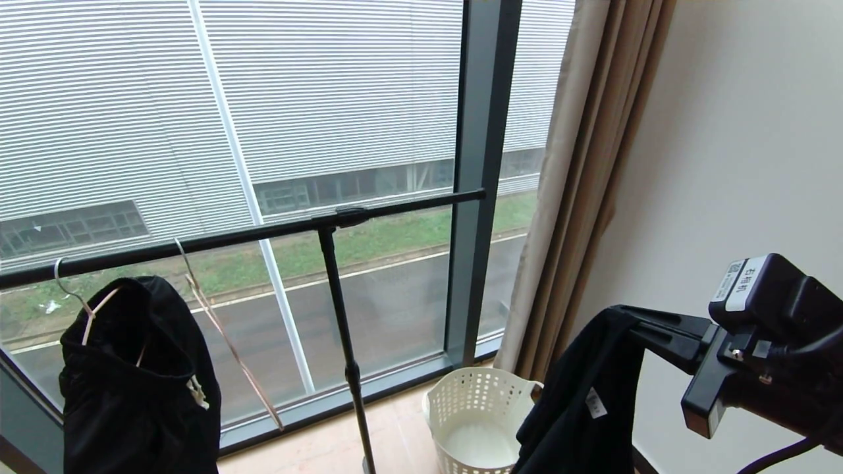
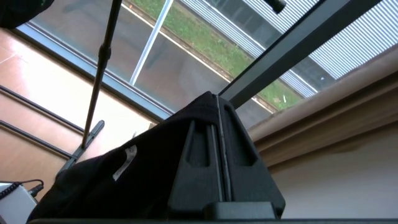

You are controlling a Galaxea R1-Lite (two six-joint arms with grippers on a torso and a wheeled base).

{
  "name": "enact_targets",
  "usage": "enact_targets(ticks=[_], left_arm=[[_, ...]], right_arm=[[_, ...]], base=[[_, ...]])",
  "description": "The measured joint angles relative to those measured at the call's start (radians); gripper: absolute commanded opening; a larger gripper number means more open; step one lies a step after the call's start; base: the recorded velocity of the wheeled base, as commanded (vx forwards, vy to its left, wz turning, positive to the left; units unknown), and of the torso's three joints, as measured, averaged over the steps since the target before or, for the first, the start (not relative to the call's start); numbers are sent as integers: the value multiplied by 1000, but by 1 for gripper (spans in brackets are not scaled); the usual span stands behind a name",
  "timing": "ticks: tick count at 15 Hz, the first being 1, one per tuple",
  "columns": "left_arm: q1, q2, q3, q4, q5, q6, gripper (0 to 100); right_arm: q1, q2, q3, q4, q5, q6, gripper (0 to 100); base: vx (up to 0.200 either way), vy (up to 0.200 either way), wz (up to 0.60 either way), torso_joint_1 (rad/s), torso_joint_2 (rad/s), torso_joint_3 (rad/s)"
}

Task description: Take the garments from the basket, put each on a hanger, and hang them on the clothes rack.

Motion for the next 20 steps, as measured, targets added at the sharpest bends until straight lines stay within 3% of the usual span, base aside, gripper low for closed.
enact_targets(ticks=[6,17,20], left_arm=[[1,0,0,0,-1,0,100],[0,0,0,0,-1,-3,100],[0,0,0,0,0,-3,100]], right_arm=[[0,1,1,0,-1,0,0],[0,1,1,0,1,0,0],[0,2,3,0,0,-1,0]], base=[[0,0,500,8,2,0],[-200,0,0,-1,2,1],[0,0,600,-6,4,2]])
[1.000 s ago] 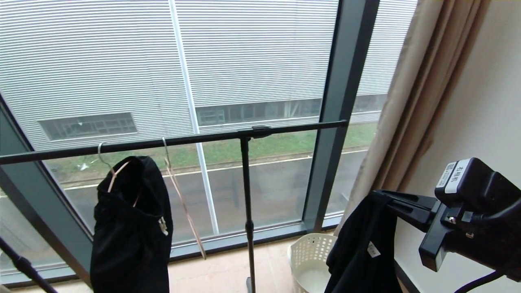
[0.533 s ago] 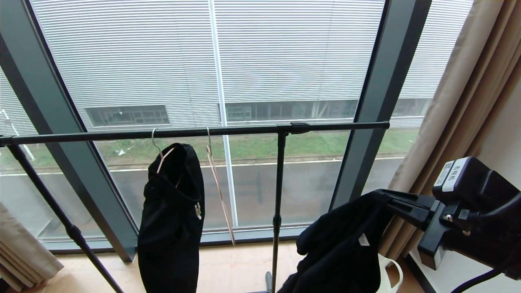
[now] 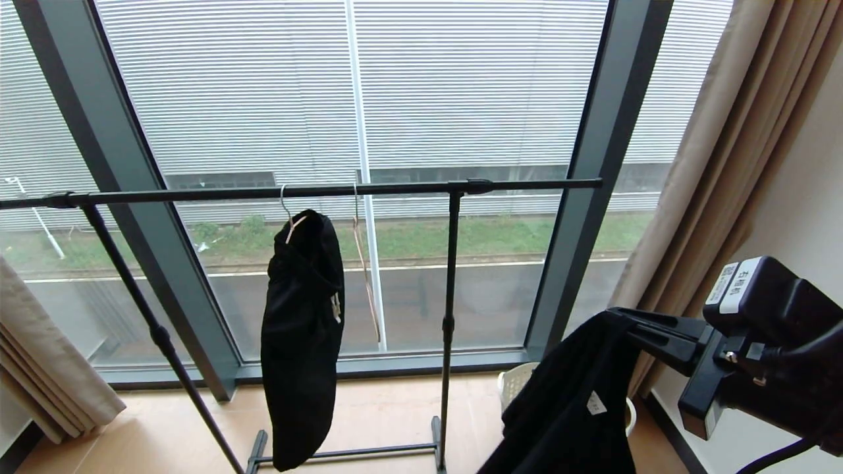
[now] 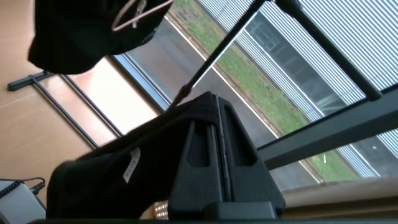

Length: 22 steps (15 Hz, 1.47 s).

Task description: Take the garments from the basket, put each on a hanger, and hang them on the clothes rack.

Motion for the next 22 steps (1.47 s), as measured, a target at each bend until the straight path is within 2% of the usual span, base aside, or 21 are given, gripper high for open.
enact_targets(ticks=[7,12,15,18,22], left_arm=[[0,0,0,0,0,1,100],[1,0,0,-1,-1,0,100],[1,0,0,-1,0,0,100],[0,0,0,0,-1,0,100],[-1,0,0,4,0,4,100]], right_arm=[[0,-3,0,0,0,1,0],[-1,-5,0,0,0,1,0],[0,-10,8,0,8,3,0],[0,-32,22,0,87,1,0],[0,-42,33,0,91,0,0]], base=[[0,0,86,0,1,0],[0,200,0,6,1,4],[0,0,-400,2,2,3],[0,0,-200,2,1,1],[0,0,0,0,0,0]])
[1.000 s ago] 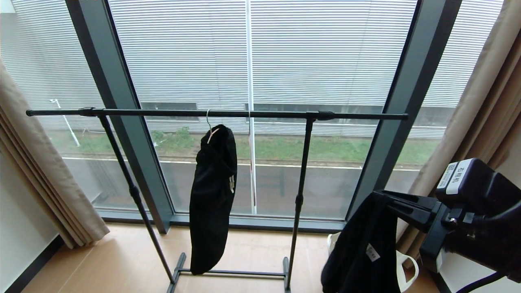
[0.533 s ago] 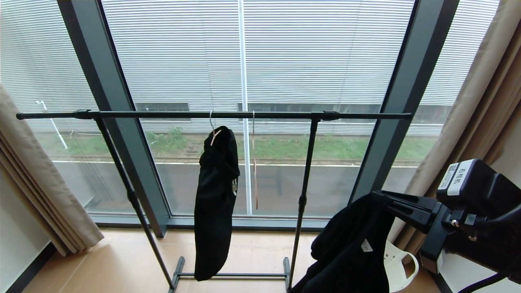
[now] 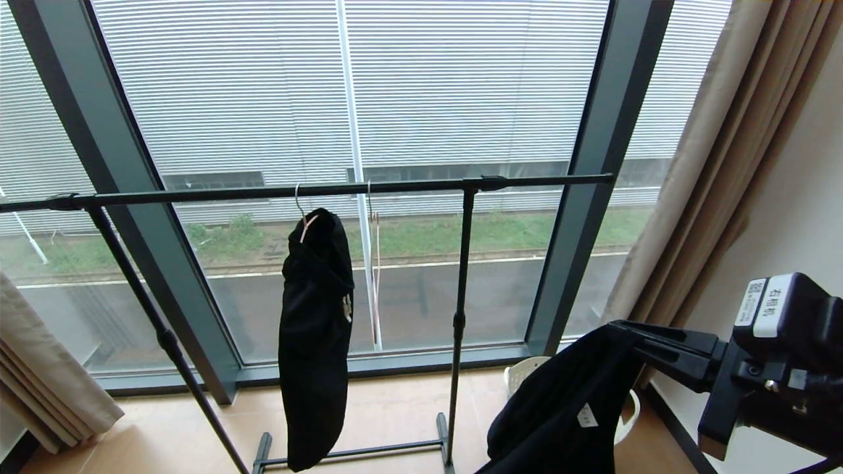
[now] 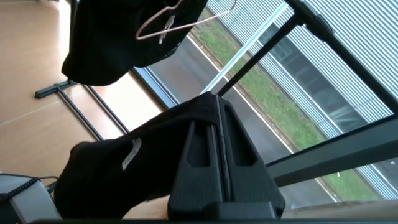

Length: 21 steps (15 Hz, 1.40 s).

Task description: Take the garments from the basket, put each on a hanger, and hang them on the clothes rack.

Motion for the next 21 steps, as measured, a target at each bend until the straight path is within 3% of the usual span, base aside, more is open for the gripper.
enact_targets(ticks=[2,4,6,8,10,12,14,17,21], left_arm=[[1,3,-1,-1,-4,67,100],[1,26,-19,2,-16,109,100],[-3,101,-65,5,-21,76,100],[-39,260,-135,6,-28,-28,100],[-155,453,-220,5,-33,-206,100],[-336,665,-329,2,-35,-390,100],[-485,869,-440,-9,-36,-509,100],[-643,1134,-565,-63,-37,-577,100],[-749,1387,-678,-98,-38,-581,100]], right_arm=[[1,5,-2,3,-18,1,0],[9,28,-35,12,-91,31,0],[40,75,-95,26,-187,198,0],[74,137,-197,136,-259,351,0],[95,185,-296,248,-280,496,0],[108,221,-340,265,-304,522,0],[109,241,-364,267,-318,521,0],[123,292,-433,269,-319,507,0],[196,406,-517,257,-316,509,0]], base=[[0,0,0,0,0,0],[0,0,0,0,0,0],[0,0,0,0,0,0],[0,0,0,0,0,0],[0,0,0,0,0,0],[0,0,0,0,0,0],[0,0,0,0,0,0],[0,0,0,0,0,0],[0,0,0,0,0,0]])
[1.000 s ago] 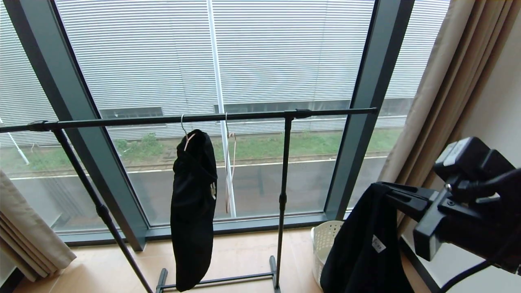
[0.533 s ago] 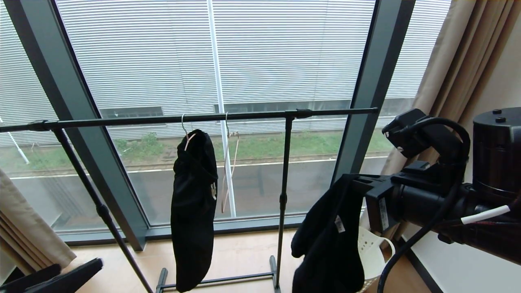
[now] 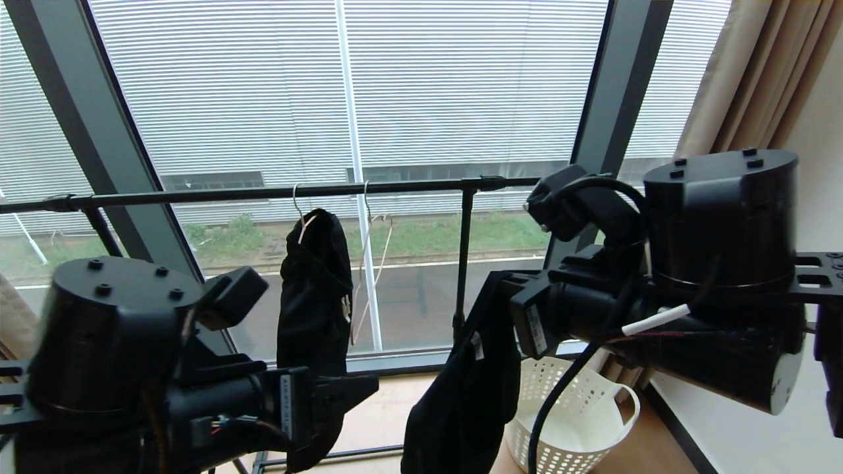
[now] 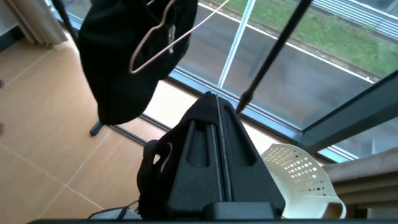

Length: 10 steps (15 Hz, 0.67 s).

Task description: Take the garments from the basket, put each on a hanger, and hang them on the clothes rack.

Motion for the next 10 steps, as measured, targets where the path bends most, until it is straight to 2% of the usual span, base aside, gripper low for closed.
enact_targets(ticks=[5,10], left_arm=[[-53,179,-50,-86,1,56,100],[-66,261,-58,-151,0,89,100]], right_arm=[[40,61,-28,-14,-3,40,0],[50,86,-22,-26,-3,43,0]], base=[[0,0,0,0,0,0],[0,0,0,0,0,0]])
